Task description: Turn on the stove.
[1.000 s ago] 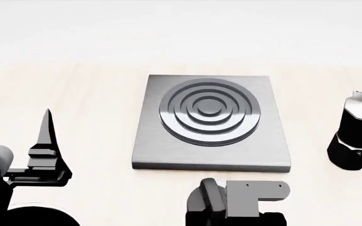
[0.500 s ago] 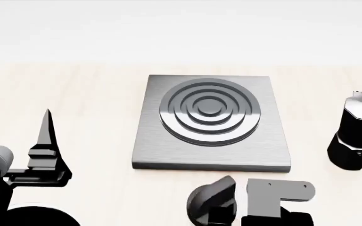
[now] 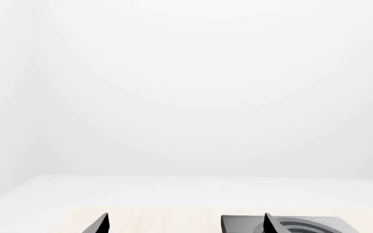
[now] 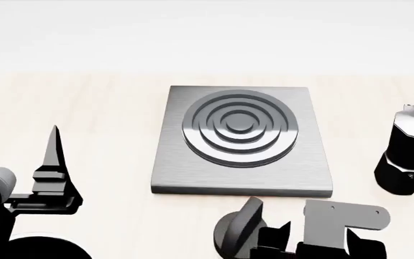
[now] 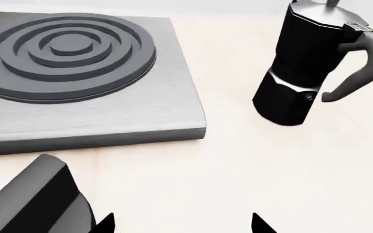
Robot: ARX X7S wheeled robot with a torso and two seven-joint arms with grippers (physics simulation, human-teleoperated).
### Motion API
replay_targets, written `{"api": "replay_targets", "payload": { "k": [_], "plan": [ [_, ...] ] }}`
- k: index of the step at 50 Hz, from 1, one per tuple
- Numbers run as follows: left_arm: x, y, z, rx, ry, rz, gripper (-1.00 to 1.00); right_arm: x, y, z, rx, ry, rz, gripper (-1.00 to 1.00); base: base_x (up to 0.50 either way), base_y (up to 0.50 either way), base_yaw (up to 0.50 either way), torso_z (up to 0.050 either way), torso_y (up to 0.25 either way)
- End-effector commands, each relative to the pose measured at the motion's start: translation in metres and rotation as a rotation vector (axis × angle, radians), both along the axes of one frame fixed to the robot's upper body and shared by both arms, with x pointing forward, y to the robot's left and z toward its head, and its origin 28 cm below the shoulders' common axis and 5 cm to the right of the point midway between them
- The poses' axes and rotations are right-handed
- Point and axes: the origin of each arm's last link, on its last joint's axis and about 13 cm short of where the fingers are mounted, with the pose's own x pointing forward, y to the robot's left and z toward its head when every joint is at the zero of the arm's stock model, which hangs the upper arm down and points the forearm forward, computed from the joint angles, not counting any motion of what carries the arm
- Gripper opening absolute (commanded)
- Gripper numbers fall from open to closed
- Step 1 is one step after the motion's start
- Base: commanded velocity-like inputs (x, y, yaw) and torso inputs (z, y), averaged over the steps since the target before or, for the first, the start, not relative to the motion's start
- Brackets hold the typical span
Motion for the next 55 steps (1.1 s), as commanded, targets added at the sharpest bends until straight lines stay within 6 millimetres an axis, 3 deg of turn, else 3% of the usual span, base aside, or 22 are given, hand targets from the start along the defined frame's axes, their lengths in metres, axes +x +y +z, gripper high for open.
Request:
{"api": "replay_targets", "payload": {
  "k": [1, 25, 55],
  "plan": [
    [0.000, 0.000, 0.000, 0.000, 0.000, 0.000, 1.00, -0.008, -0.002, 0.014, -0.013, -0.048, -0.011, 1.00, 0.00, 0.00, 0.00, 0.000, 0.000],
    [-0.001, 0.000, 0.000, -0.001, 0.001, -0.005, 1.00, -0.032, 0.008, 0.057, -0.044, -0.195, 0.033, 1.00, 0.00, 0.00, 0.00, 0.000, 0.000],
    [-0.001, -0.001, -0.002, 0.008, 0.008, -0.015, 1.00, -0.047, 0.021, 0.080, -0.090, -0.332, 0.101, 1.00, 0.00, 0.00, 0.00, 0.000, 0.000]
  ]
}}
